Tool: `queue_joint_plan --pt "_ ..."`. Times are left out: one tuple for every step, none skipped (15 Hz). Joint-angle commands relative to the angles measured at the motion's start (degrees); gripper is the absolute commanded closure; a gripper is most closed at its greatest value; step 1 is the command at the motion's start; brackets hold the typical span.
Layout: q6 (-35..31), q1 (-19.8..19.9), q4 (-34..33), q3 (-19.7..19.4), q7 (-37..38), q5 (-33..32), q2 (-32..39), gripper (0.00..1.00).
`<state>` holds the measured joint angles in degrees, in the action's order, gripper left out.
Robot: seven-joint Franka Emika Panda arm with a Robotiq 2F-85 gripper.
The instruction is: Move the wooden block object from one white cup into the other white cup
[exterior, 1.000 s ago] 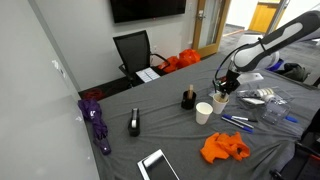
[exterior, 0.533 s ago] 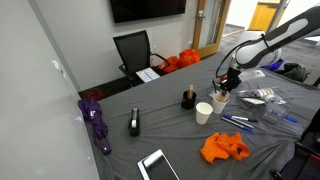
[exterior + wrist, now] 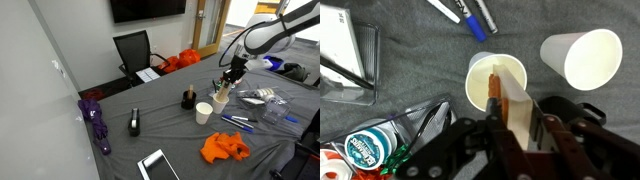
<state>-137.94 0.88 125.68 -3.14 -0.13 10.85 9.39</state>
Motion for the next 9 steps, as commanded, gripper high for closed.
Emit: queue_joint_plan --pt "4.52 0.59 2.39 0.84 0.01 0.11 -5.46 0.93" --pt "5.46 0.53 2.59 0.86 0.02 0.3 -6.41 0.93" --pt "6.47 0.43 2.69 0.83 0.26 0.21 -7.27 0.93" --pt "7.17 0.34 2.84 0.86 0.3 0.3 -8.09 0.93" --pt "7.8 0.26 2.98 0.91 0.2 0.67 -8.8 0.93" --pt "8.06 0.09 3.13 1.02 0.29 1.12 -9.37 0.93" --pt "8.11 -0.07 3.24 1.16 0.26 1.8 -9.62 0.93" --pt "8.07 -0.2 3.39 1.33 0.16 3.13 -9.87 0.93" --pt "8.0 -0.38 3.45 1.61 0.06 4.49 -9.96 0.93"
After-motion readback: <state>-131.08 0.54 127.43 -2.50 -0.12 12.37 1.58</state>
